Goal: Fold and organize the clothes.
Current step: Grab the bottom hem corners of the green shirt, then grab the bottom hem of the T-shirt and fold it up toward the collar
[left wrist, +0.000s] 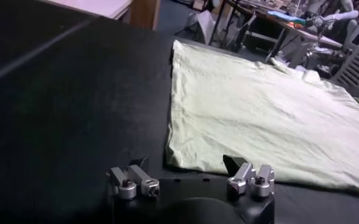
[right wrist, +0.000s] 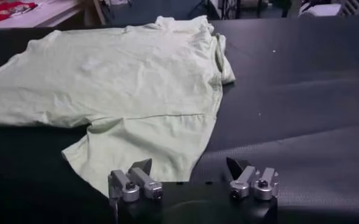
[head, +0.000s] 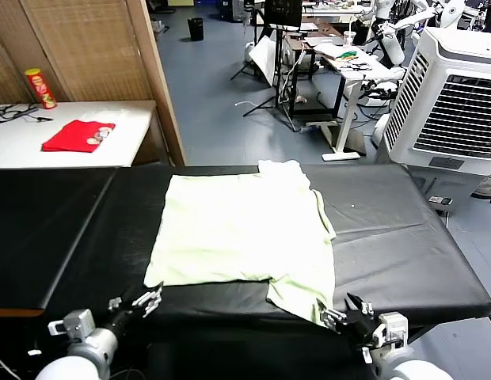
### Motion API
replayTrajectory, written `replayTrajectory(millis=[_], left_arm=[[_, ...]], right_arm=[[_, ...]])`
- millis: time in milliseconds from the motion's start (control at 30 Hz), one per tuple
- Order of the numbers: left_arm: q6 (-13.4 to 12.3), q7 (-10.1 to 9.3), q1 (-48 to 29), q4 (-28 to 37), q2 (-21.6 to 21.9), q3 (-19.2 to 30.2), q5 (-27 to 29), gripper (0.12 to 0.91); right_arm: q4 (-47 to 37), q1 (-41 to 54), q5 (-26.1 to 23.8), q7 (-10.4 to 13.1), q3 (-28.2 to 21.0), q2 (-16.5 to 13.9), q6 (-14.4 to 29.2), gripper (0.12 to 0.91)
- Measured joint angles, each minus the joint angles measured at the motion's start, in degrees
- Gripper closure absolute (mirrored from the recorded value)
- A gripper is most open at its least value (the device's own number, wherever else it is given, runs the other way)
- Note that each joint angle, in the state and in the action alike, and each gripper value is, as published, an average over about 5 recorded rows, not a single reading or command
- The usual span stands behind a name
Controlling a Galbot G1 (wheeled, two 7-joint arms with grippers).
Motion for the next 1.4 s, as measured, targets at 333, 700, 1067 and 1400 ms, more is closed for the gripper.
replayTrajectory(millis=[333, 700, 1067, 1400], left_arm=[[-0.7, -0.03, -1.0, 1.9, -0.8, 0.5, 1.3, 0.326], [-1.9, 0.65, -0.5, 2.3, -1.7, 1.0, 2.1, 0.873], [-2.9, 0.12, 6.3, -5.6, -1.4, -1.5, 3.2, 0.904], [-8.5, -0.74, 3.0, -6.5, -3.5, -0.4, 3.7, 0.904]], right_arm=[[-1.1, -0.5, -1.6, 0.4, -0.8, 1.3, 0.1, 0.547], [0.5, -2.6, -2.1, 1.8, -0.4, 2.5, 1.7, 0.904], [6.3, -6.4, -1.8, 2.9, 2.0, 2.2, 5.5, 0.904], [-4.5, 4.3, -1.7, -0.8, 1.4, -1.2, 18.0, 0.904]])
